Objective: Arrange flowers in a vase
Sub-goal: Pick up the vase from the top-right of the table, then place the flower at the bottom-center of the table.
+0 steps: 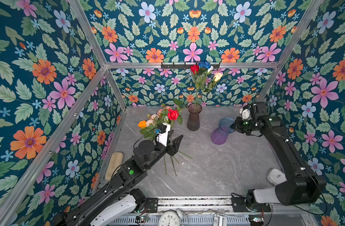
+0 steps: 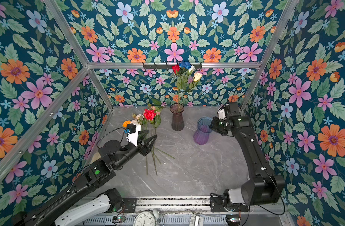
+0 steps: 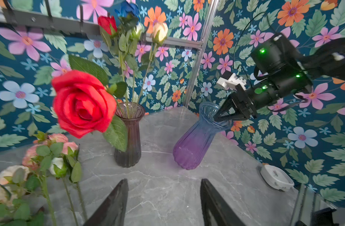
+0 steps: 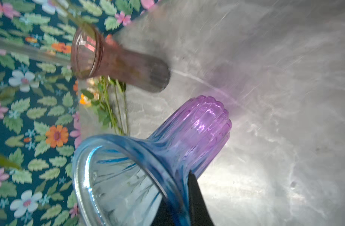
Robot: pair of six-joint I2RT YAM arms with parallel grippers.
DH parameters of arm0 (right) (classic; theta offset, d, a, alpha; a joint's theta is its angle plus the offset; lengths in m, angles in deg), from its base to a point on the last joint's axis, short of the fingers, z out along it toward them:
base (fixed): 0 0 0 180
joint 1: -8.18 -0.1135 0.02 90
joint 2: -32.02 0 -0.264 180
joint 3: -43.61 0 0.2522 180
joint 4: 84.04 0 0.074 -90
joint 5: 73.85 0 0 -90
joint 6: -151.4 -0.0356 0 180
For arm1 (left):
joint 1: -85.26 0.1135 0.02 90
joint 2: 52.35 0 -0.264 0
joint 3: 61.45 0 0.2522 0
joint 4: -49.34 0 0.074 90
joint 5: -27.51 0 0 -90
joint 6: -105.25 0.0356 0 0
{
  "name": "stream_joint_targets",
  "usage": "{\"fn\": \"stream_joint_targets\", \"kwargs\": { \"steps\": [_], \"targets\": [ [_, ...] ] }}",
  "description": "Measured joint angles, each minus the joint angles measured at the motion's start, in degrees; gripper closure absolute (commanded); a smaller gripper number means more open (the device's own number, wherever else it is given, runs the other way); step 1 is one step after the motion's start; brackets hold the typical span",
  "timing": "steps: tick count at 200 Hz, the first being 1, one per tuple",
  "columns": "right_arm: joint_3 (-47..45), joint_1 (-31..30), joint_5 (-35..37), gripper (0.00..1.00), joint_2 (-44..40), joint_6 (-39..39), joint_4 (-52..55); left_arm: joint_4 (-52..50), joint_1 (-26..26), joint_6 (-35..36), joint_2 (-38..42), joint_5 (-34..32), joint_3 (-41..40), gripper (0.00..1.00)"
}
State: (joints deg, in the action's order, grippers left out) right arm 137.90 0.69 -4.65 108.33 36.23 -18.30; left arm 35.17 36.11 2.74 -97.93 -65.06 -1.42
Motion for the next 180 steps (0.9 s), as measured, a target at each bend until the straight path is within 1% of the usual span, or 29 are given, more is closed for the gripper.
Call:
{"fn": "stream_joint_targets", "kwargs": {
  "steps": [17, 32, 55, 78, 103, 128, 159, 180],
  "targets": [
    [-5.09, -6.54, 0.33, 1.00, -5.70, -1.22, 1.57, 0.98, 0.00, -2.49, -1.38, 1.01, -1.66, 0.38],
    [-8.55, -11.15, 0.15, 1.00, -9.77, -2.40, 2.97, 2.03, 0.02, -4.79, -1.99, 0.87, -3.50, 0.37],
    [-12.41, -15.26, 0.94, 1.00, -13.66, -3.69, 4.35, 2.62, 0.70, -8.79, -3.45, -0.24, -6.29, 0.35],
    [-15.17, -15.87, 1.90, 1.00, -16.55, -4.50, 5.49, 2.47, 1.33, -13.05, -5.11, -1.44, -8.52, 0.34],
    [-16.72, -16.09, 1.95, 1.00, -17.55, -4.61, 6.38, 2.40, 1.40, -16.17, -4.24, -2.97, -10.95, 0.31],
    [-18.12, -16.06, 1.95, 1.00, -17.99, -4.39, 6.80, 2.27, 1.70, -17.79, -2.51, -5.03, -12.74, 0.31],
    [-20.04, -16.09, 1.40, 1.00, -18.34, -4.46, 5.49, 1.90, 2.16, -19.02, -2.25, -5.57, -13.35, 0.30],
    [-20.35, -16.13, 1.29, 0.86, -18.75, -4.63, 5.14, 1.62, 2.21, -19.21, -1.81, -5.70, -14.05, 0.30]
  ]
}}
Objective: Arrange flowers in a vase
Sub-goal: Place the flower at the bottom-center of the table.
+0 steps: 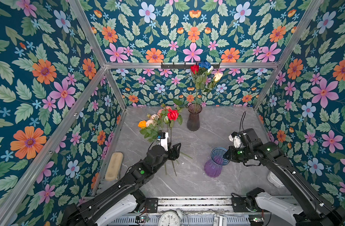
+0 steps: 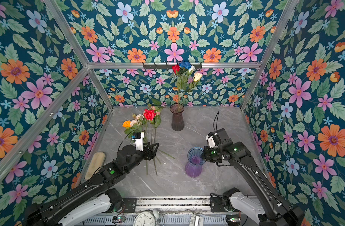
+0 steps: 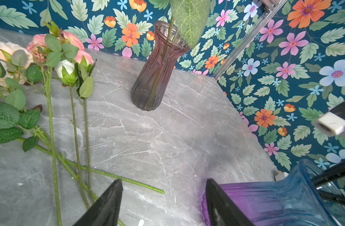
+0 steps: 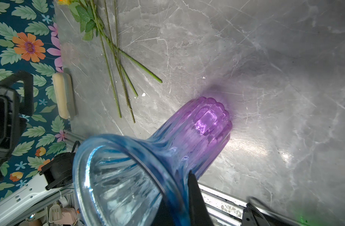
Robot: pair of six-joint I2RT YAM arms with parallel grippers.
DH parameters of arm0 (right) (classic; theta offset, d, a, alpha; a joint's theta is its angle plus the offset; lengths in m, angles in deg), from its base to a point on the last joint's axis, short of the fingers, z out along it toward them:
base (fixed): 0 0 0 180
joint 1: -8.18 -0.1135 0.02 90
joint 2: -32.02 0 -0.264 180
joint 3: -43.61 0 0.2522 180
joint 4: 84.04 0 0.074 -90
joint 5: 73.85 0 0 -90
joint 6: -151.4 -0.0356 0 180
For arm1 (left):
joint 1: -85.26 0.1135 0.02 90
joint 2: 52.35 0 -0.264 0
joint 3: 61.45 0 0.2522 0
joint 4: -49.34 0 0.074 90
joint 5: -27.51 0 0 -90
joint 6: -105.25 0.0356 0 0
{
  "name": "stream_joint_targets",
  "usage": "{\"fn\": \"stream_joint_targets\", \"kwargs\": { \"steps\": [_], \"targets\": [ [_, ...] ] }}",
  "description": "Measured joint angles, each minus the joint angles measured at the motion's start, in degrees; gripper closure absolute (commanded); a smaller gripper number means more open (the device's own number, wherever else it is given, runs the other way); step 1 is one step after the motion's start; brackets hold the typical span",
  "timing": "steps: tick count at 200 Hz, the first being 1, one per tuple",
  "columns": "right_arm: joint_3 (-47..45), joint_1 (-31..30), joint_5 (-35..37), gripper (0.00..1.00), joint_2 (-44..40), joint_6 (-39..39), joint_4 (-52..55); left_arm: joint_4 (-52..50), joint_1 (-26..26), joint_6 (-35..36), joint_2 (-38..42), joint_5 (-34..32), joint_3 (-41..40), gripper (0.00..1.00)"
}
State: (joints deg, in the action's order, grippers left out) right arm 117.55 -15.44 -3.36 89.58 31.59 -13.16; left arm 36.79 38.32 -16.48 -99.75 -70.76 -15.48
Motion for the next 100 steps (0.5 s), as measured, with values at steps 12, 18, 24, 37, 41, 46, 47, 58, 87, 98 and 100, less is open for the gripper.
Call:
{"fn": "stream_joint_targets", "kwargs": {
  "steps": [12, 18, 24, 37, 41, 46, 47, 58, 87, 98, 100],
  "targets": [
    [-0.02, 0.00, 0.15, 0.80, -0.11, -0.02, 0.02, -0.04, 0.11, -0.04, 0.42, -0.02, -0.50, 0.30],
    [0.00, 0.00, 0.00, 0.76, -0.17, -0.02, -0.17, -0.04, 0.22, -0.20, 0.55, 0.00, -0.68, 0.30],
    [0.11, 0.00, 0.02, 0.74, -0.31, -0.02, -0.52, -0.04, 0.42, -0.52, 0.66, 0.00, -0.79, 0.30],
    [0.39, -0.04, 0.00, 0.66, -0.48, 0.00, -1.03, -0.09, 0.79, -0.83, 0.76, -0.11, -0.83, 0.30],
    [0.50, -0.04, 0.00, 0.62, -0.46, -0.02, -1.09, -0.09, 0.81, -0.83, 0.81, -0.11, -0.83, 0.30],
    [0.63, -0.04, 0.02, 0.58, -0.42, -0.02, -1.22, -0.09, 0.90, -0.83, 0.83, -0.13, -0.83, 0.30],
    [0.66, -0.04, 0.02, 0.57, -0.42, -0.02, -1.27, -0.09, 0.94, -0.83, 0.83, -0.13, -0.83, 0.30],
    [0.90, -0.04, 0.04, 0.49, -0.35, 0.02, -1.49, -0.13, 1.16, -0.83, 1.03, -0.11, -0.83, 0.30],
    [2.97, -0.04, 0.26, 0.32, -0.33, 0.26, -1.07, -0.52, 1.84, -0.72, 1.51, -0.26, -0.79, 0.29],
    [5.22, 0.00, 0.92, 0.31, -0.72, 0.70, -0.20, -1.51, 2.91, -0.63, 1.14, -0.50, -0.66, 0.28],
    [5.57, 0.00, 1.14, 0.31, -0.83, 0.79, -0.02, -1.70, 3.30, -0.66, 1.01, -0.52, -0.63, 0.28]
  ]
}}
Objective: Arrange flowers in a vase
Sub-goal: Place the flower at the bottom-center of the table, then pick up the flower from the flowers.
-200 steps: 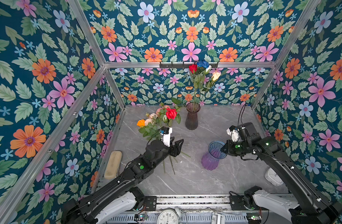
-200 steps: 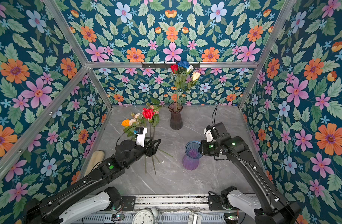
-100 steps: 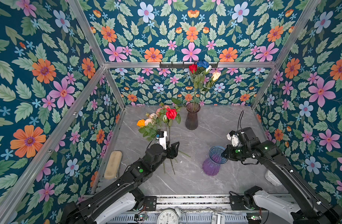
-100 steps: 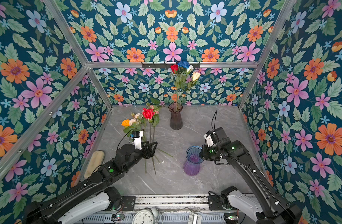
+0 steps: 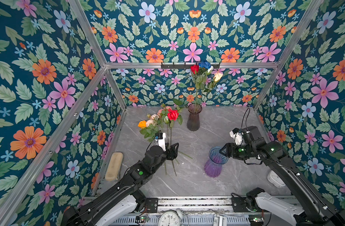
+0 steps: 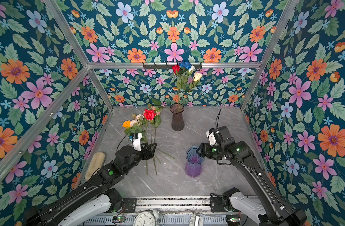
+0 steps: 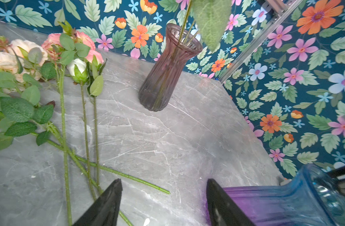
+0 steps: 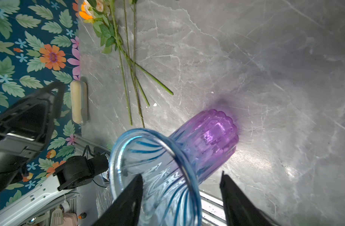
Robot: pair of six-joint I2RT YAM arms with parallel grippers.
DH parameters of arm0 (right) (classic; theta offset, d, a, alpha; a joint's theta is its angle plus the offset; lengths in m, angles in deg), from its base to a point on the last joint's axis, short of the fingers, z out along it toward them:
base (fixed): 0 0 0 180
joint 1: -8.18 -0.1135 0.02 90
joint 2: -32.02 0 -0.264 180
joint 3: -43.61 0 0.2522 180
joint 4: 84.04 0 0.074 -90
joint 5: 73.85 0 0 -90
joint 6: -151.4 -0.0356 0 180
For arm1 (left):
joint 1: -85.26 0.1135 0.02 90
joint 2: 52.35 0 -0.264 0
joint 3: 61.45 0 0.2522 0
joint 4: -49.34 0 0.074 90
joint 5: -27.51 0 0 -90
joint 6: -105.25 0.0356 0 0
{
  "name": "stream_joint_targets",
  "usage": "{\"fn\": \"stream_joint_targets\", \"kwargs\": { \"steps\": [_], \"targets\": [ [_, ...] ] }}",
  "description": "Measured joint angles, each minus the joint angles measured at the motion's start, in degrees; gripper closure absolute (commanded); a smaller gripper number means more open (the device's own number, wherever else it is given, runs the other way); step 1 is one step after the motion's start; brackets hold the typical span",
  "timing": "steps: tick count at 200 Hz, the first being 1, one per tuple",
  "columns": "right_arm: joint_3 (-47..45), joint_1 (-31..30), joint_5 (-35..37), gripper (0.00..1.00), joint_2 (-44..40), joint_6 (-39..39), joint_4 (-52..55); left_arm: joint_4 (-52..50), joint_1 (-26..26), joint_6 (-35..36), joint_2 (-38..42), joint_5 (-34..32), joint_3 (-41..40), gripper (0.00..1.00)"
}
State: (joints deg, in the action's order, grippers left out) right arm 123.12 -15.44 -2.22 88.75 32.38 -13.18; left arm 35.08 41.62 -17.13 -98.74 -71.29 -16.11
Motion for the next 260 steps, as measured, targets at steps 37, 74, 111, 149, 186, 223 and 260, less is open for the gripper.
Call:
{"fn": "stream_joint_targets", "kwargs": {
  "steps": [37, 74, 111, 149, 186, 223, 260],
  "targets": [
    [7.65, 0.02, 9.33, 0.32, -8.15, 1.20, 2.16, -1.42, 13.81, -0.20, -6.73, 5.31, 0.04, 0.29],
    [2.49, 0.04, 22.05, 0.35, -19.02, 0.83, 2.25, -1.29, 23.21, 0.39, -15.91, 12.90, 1.53, 0.39],
    [-11.47, 0.04, 26.80, 0.34, -28.26, -1.27, 0.63, 1.92, 26.51, 3.78, -28.52, 14.64, 7.43, 0.48],
    [-18.03, 0.00, 27.58, 0.34, -32.70, -4.48, -1.22, 3.41, 27.04, 7.28, -42.01, 14.82, 17.25, 0.52],
    [-27.67, 0.07, 23.63, 0.35, -32.98, -10.10, -6.01, 3.06, 27.67, 8.98, -51.39, 12.98, 25.40, 0.54],
    [-35.58, 0.35, 20.33, 0.34, -40.94, -14.86, -8.07, 2.49, 28.04, 10.23, -56.02, 11.67, 28.83, 0.57],
    [-41.03, 0.44, 17.64, 0.35, -40.94, -16.09, -11.41, 2.21, 28.24, 10.23, -58.71, 11.63, 29.53, 0.58]
  ]
}}
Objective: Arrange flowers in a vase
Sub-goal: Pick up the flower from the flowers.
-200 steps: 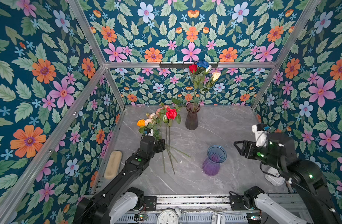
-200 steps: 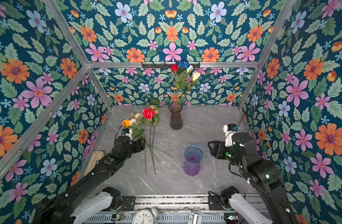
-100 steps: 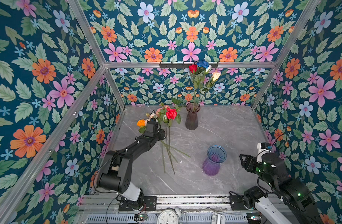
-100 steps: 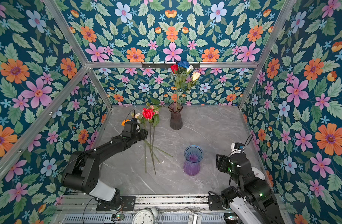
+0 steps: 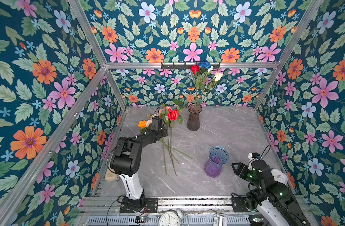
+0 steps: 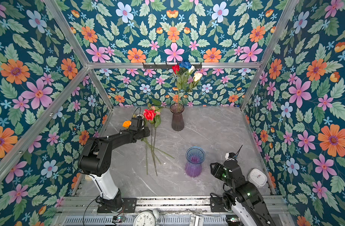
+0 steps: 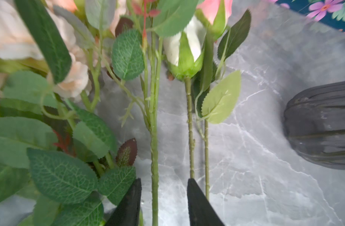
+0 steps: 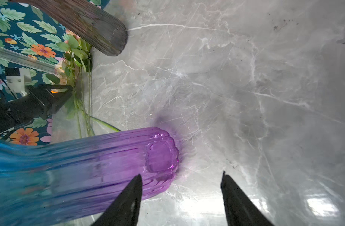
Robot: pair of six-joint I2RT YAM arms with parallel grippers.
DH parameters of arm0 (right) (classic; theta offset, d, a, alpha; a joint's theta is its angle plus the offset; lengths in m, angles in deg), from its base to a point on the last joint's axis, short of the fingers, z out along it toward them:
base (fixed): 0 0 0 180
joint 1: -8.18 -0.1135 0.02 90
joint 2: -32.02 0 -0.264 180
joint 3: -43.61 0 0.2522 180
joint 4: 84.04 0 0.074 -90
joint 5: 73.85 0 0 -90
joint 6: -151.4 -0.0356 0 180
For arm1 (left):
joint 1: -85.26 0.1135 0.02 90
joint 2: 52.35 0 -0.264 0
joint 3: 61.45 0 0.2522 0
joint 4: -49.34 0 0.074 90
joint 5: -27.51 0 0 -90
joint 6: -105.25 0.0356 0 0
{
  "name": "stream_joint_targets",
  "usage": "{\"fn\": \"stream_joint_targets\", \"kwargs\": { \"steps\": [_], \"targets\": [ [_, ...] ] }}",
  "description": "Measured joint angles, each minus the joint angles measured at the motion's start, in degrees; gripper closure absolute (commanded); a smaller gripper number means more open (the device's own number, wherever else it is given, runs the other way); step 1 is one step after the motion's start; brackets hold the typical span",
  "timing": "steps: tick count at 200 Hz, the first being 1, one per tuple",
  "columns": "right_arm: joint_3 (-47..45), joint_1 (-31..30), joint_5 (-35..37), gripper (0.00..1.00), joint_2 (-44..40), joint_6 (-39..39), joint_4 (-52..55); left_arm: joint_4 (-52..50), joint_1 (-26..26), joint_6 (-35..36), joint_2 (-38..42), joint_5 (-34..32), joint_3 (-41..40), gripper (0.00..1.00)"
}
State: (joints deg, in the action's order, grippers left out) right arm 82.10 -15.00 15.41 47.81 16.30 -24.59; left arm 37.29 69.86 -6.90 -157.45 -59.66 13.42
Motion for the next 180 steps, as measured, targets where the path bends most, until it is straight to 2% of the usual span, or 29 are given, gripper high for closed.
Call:
{"fn": "stream_joint_targets", "kwargs": {
  "steps": [23, 40, 50, 69, 107, 141, 180],
  "targets": [
    [-2.05, 0.00, -0.79, 0.35, -2.47, 0.35, -1.46, 0.02, 0.02, -0.13, -1.27, 0.50, 0.02, 0.59],
    [-2.82, 0.04, -1.03, 0.35, -3.65, 0.61, -2.80, 0.04, 0.02, -0.46, -1.97, 1.18, 0.11, 0.66],
    [-3.54, 0.04, -1.09, 0.35, -3.76, 0.76, -3.63, 0.09, 0.02, -0.44, -2.29, 1.49, 0.26, 0.75],
    [-4.90, 0.04, -1.73, 0.35, -3.65, 0.81, -4.24, 0.20, 0.24, -0.48, -2.78, 1.84, 0.72, 1.00],
    [-5.57, 0.04, -2.16, 0.35, -4.55, 1.86, -5.73, -0.17, 1.25, -0.46, -0.42, 3.10, 0.63, 1.00],
    [-8.20, 0.04, -2.08, 0.35, -7.21, 2.34, -7.32, -1.40, 1.86, -0.42, 10.47, 2.05, -1.66, 1.00],
    [-8.63, 0.04, -1.18, 0.34, -10.03, 3.10, -8.11, -2.67, 2.21, -0.02, 34.21, -2.43, -6.25, 1.00]
  ]
}}
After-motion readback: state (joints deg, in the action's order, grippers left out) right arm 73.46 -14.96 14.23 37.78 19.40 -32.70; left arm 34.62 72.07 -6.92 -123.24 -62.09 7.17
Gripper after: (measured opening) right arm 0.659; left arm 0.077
